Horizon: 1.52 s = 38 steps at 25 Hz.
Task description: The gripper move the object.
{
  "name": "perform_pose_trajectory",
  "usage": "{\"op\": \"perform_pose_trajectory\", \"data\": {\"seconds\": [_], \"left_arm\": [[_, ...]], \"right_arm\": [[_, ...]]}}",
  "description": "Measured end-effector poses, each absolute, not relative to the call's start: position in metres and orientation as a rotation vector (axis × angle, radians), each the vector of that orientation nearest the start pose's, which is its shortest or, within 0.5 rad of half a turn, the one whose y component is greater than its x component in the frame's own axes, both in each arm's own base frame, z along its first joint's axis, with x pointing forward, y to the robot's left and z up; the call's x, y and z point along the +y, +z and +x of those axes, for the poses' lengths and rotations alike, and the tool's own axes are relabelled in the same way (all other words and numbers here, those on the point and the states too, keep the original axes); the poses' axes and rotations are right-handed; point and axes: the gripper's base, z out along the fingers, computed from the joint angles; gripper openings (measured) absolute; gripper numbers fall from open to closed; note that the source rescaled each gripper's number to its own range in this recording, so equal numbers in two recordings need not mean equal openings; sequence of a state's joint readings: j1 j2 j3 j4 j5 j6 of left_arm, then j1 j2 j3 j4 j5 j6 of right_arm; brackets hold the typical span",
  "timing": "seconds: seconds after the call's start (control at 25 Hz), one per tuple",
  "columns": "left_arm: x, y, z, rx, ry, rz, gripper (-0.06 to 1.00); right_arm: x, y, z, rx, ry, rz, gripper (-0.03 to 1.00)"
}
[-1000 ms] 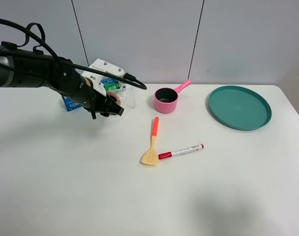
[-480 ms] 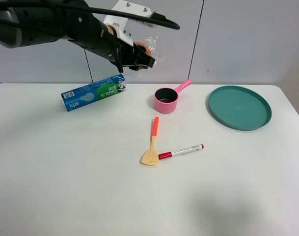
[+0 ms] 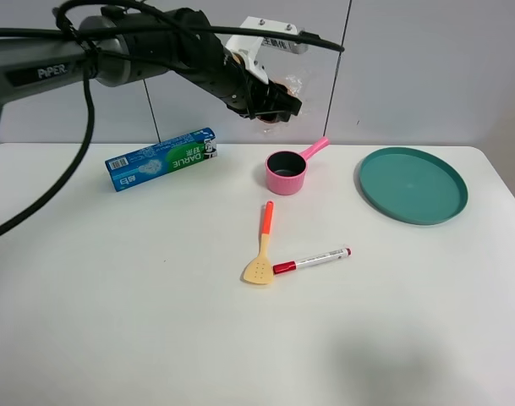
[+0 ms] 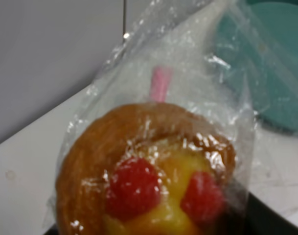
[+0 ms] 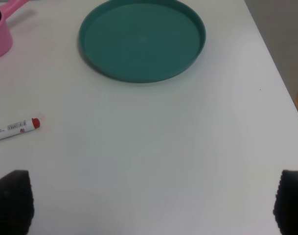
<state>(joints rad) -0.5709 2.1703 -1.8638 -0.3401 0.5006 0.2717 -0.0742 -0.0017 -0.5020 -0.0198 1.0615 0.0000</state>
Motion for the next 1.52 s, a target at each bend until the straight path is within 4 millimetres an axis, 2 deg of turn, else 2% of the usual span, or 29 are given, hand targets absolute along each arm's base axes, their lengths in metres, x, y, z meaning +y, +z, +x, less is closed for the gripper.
{"op": "perform_pose_trajectory", "data": {"seconds": [0.4, 0.72, 0.96, 1.24, 1.52], "left_arm": [[-0.303, 0.188, 0.445, 2.229, -0.464, 0.763, 0.01], [-0.306, 0.156, 0.454, 2.222, -0.441, 0.741, 0.01], [-0.307, 0.146, 0.456, 2.215, -0.433, 0.731, 0.01], [-0.309, 0.149, 0.46, 2.161, -0.426, 0.702, 0.01], [-0.325, 0.136, 0.449, 2.176, -0.441, 0.748, 0.01]], "right_arm": [[-0.001, 0.278, -0.006, 2.041, -0.07, 0.077, 1.0], [-0.001, 0.278, -0.006, 2.041, -0.07, 0.077, 1.0], [-0.001, 0.278, -0.006, 2.041, -0.07, 0.077, 1.0], [-0.001, 0.278, -0.006, 2.041, -0.07, 0.077, 1.0], [-0.001, 0.278, -0.006, 2.041, -0.07, 0.077, 1.0]]}}
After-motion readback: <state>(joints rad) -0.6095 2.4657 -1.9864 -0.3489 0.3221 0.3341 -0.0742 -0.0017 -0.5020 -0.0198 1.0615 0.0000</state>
